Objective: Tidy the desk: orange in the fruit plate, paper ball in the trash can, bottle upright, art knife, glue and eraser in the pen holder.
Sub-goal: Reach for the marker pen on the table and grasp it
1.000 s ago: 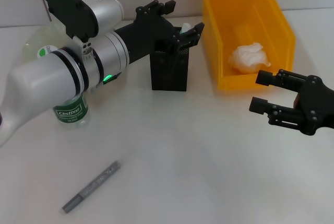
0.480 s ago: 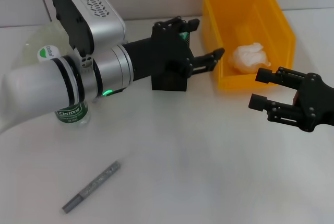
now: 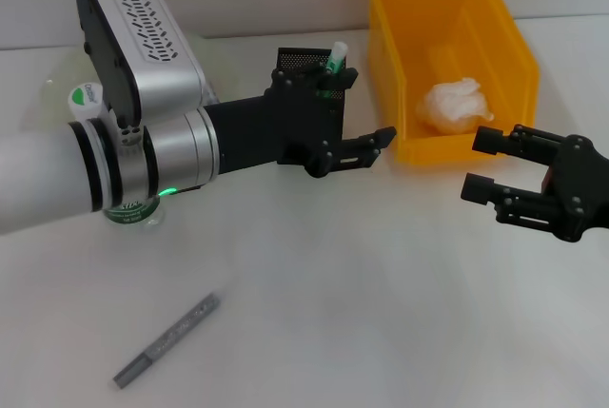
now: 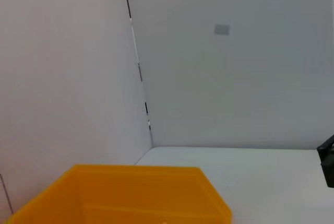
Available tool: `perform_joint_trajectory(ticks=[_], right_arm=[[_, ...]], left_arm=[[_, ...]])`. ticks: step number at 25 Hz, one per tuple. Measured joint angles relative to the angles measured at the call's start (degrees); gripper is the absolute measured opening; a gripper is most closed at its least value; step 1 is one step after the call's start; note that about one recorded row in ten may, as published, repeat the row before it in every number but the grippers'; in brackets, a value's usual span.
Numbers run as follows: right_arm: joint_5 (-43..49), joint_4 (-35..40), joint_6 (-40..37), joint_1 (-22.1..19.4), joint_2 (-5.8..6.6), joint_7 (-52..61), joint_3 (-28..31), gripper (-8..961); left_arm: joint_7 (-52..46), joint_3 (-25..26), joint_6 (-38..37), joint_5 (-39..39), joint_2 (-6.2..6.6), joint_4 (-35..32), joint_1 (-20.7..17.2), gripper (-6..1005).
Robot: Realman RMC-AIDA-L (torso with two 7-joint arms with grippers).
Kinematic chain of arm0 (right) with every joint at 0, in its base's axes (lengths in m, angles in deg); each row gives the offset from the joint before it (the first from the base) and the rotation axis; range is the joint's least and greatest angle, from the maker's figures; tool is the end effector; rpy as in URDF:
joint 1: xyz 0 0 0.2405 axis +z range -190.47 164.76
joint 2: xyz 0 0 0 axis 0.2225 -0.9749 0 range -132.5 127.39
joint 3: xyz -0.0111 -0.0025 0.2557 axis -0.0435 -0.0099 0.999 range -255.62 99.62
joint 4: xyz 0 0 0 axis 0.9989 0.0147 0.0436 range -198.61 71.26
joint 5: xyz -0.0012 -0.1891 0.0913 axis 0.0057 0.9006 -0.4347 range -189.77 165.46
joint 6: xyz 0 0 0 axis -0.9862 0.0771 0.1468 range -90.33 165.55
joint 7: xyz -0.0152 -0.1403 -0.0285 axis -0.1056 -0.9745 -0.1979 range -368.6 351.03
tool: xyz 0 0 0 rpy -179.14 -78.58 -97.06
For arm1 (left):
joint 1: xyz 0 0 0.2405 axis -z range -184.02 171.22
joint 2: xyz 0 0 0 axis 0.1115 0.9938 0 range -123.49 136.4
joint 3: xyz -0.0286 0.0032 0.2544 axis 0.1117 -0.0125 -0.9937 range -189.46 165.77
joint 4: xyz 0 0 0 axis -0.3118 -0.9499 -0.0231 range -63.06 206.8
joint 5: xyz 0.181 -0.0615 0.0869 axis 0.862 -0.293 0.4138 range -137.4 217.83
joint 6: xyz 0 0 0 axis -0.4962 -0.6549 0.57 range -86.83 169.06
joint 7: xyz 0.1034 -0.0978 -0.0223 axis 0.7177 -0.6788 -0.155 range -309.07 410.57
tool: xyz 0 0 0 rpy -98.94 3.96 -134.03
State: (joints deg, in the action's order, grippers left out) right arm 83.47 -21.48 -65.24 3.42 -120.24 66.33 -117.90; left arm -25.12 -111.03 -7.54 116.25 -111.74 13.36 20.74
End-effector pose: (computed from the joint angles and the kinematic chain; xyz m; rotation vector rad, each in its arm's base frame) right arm 0.2852 0.2680 0.0509 -2.5230 0.5431 1.0747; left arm -0.1307 0.3520 -0.0751 -2.6770 -0.0634 -0.6621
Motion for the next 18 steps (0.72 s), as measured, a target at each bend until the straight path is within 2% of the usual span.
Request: perform_joint_trajectory(ticks=[13,15,17,18], right_arm=[[0.00,1.85,-1.74,-1.42,0.08,0.55,0.17,723],[0.00,2.48,-1.91,-1.97,0.08,0.73,0.23,723],[-0.05,3.05,-2.01,-2.55,0.07,1.12,0.44,723],[-0.08,3.21,-2.08,-2.72,0.08,1.16,0.69,723]], left_arm=[[-1.66,2.38,-0.71,4.14,0.04,-1.68,-1.45,786],[-1.72,3.82,-2.57,4.43,0.13,-2.16,-2.18,786],[-3.53,7.88,-8.65,8.39,0.07,-4.03,-3.77,786],[-3.53,7.88,-8.65,8.39,0.07,-4.03,-3.77,786]])
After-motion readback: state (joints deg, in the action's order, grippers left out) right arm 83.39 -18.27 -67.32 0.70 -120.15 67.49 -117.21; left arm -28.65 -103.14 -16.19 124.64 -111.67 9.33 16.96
